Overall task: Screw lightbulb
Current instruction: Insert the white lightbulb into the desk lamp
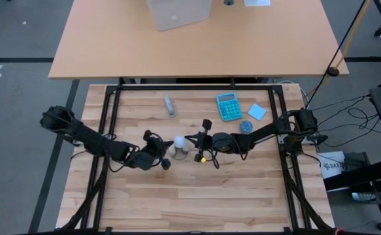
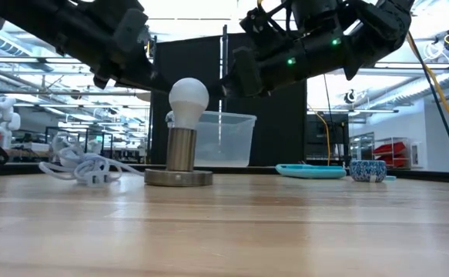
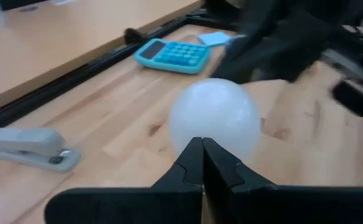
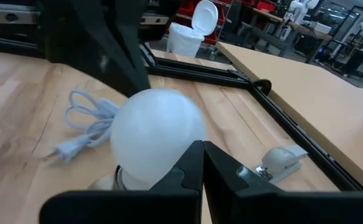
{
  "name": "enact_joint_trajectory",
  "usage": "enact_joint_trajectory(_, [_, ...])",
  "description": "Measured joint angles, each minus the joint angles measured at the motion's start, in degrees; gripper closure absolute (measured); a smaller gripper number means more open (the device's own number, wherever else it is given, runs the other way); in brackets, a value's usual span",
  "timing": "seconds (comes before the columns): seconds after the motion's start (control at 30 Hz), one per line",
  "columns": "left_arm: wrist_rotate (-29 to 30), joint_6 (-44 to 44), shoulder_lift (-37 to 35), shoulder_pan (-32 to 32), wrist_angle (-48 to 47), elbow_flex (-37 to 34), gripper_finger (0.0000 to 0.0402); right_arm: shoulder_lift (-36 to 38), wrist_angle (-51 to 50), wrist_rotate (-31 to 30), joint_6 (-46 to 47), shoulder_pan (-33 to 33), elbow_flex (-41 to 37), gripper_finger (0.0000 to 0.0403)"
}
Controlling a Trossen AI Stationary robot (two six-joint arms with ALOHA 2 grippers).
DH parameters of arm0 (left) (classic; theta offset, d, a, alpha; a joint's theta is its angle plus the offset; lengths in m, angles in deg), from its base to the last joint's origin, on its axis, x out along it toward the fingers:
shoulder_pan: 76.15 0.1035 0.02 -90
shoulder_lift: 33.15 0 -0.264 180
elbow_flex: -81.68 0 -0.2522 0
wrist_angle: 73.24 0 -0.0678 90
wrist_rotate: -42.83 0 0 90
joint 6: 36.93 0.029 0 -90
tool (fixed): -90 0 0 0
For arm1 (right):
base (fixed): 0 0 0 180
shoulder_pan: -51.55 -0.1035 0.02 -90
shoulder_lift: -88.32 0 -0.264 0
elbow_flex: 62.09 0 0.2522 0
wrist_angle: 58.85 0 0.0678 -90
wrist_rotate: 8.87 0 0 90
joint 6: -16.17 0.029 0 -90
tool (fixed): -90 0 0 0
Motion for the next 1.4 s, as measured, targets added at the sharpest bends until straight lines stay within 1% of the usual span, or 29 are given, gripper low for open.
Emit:
enact_joint_trajectory(0.07, [1.5, -0.2, 0.1, 0.5, -0.6, -0.1, 0.0401, 0.0, -0.2, 0.0, -0.1, -0.5, 0.0, 0.0403])
enact_joint_trajectory(0.1, [2.4, -0.3, 0.1, 0.9, -0.9, -0.1, 0.0401, 0.0, -0.3, 1.2, -0.1, -0.8, 0.0, 0.0403])
enact_joint_trajectory(0.2, [1.5, -1.4, 0.5, 2.0, -1.3, -0.1, 0.0401, -0.1, -1.0, 4.7, -0.5, -1.7, 0.1, 0.0403])
enact_joint_trajectory(0.33, [0.9, -1.7, 0.3, 3.3, -1.8, 0.0, 0.0401, -0.3, -1.6, 4.3, -1.5, -2.5, 0.0, 0.0403])
enact_joint_trajectory(0.4, [2.4, -1.6, 0.3, 3.1, -2.4, -0.1, 0.0402, -0.3, -2.4, 4.0, -1.1, -3.0, 0.1, 0.0403])
enact_joint_trajectory(0.5, [5.5, -0.7, -0.8, 1.7, -2.2, -0.1, 0.0402, -0.3, -4.8, 3.8, -0.3, -3.1, 0.0, 0.0403])
enact_joint_trajectory(0.67, [11.2, 4.1, -2.9, -2.8, 0.3, -0.1, 0.0402, -0.3, -8.4, 2.1, 0.5, -2.5, 0.0, 0.0403])
enact_joint_trajectory(0.8, [13.3, 8.5, -5.1, -6.8, 1.4, -0.1, 0.0402, -0.3, -8.1, 0.1, 0.4, -1.6, 0.0, 0.0403])
enact_joint_trajectory(0.87, [12.0, 9.6, -5.4, -8.5, 1.5, -0.1, 0.0401, -0.3, -7.1, -0.2, 0.3, -0.9, 0.0, 0.0403])
enact_joint_trajectory(0.93, [7.6, 10.0, -5.3, -9.5, 1.3, -0.1, 0.0401, -0.3, -5.3, -0.3, 0.0, -0.2, 0.0, 0.0403])
enact_joint_trajectory(1.0, [2.5, 8.6, -4.7, -9.3, 1.2, -0.1, 0.0401, -0.3, -3.5, -0.2, -0.4, 0.5, 0.0, 0.0403])
enact_joint_trajectory(1.07, [0.2, 6.0, -3.5, -8.7, 0.8, -0.1, 0.0401, -0.3, -1.7, 0.0, -1.1, 0.9, 0.0, 0.0403])
enact_joint_trajectory(1.3, [-0.2, 1.6, 0.0, -6.7, 0.2, -0.1, 0.0401, -0.3, 0.1, 0.3, -3.3, 1.2, 0.5, 0.0403])
enact_joint_trajectory(1.4, [-0.3, 1.3, 0.2, -5.8, -0.1, -0.1, 0.0401, -0.3, -1.5, 2.6, -3.4, 1.0, 1.7, 0.0403])
